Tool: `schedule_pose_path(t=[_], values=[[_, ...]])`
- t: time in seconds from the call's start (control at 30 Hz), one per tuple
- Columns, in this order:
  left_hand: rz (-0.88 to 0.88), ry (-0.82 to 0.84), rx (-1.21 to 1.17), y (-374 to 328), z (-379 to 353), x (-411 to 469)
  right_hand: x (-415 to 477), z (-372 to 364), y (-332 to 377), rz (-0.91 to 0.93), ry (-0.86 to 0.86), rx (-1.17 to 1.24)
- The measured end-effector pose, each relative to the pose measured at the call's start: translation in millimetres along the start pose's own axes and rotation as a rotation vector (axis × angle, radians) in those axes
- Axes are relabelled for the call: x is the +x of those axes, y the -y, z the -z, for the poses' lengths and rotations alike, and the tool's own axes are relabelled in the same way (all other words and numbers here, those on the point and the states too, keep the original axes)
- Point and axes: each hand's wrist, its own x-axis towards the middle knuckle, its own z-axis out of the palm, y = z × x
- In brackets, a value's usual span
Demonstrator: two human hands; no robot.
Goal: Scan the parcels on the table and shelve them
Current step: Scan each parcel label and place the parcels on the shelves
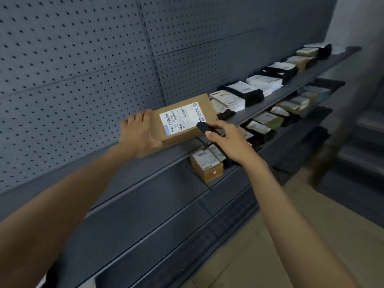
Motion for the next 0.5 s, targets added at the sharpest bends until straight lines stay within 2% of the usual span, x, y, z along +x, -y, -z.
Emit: schedule_pose_path(t=[0.2,0.33,0.5], values=[[0.257,0.187,0.156,-9,-18,-6,57,18,-25,0.111,0.206,0.045],[0.355,0.239,0.214,-29,-24,-18,79,23,-34,0.148,0.320,0.017],[0.462,0.357,0.135,-60,-19,10,106,32,-42,0.164,0.385,0.022]])
